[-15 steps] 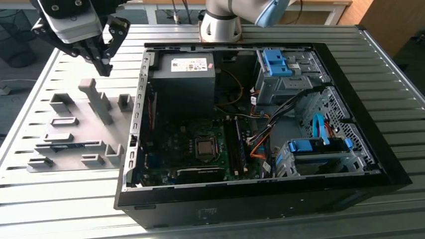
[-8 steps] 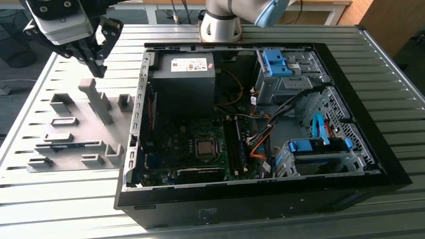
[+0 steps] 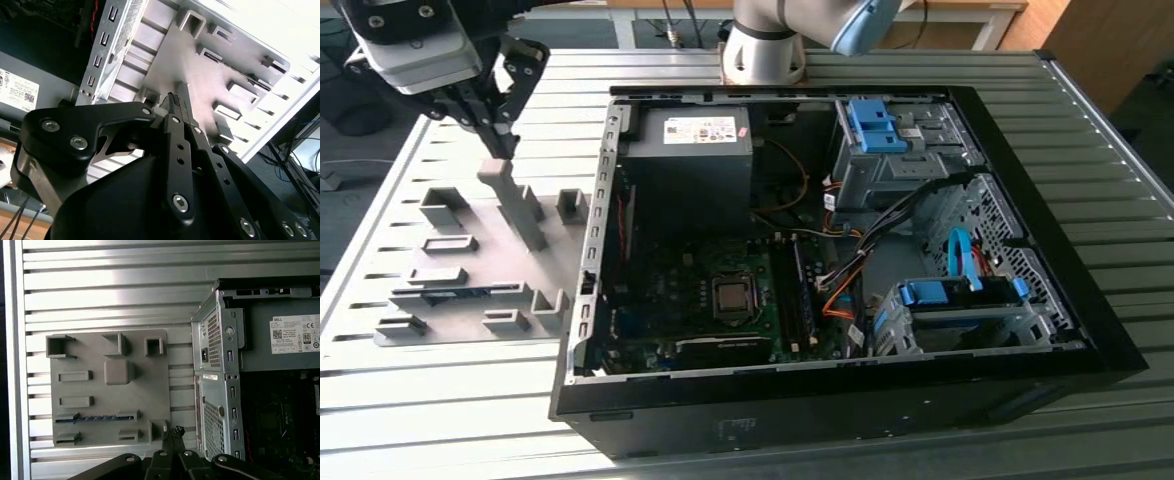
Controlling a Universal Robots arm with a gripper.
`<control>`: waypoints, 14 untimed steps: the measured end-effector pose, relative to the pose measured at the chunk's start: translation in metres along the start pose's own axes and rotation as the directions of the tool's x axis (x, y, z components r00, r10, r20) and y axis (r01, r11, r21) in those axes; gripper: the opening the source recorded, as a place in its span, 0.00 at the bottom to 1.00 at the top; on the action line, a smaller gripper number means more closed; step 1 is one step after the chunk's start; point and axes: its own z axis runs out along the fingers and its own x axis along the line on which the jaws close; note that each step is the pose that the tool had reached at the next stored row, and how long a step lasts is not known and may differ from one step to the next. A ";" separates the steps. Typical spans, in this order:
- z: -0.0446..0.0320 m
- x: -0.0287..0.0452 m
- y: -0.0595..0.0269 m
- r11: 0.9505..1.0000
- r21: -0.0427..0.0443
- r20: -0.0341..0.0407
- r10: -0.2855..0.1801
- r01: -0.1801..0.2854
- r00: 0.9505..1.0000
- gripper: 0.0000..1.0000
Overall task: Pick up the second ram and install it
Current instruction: 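Reach for the second ram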
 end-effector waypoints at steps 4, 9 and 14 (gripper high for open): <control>-0.0001 0.0063 -0.0015 1.000 0.000 0.000 0.000 0.000 1.000 0.11; -0.0002 0.0139 -0.0033 1.000 0.000 0.000 0.000 0.000 1.000 0.11; -0.0003 0.0205 -0.0051 1.000 0.000 0.000 0.000 0.000 1.000 0.11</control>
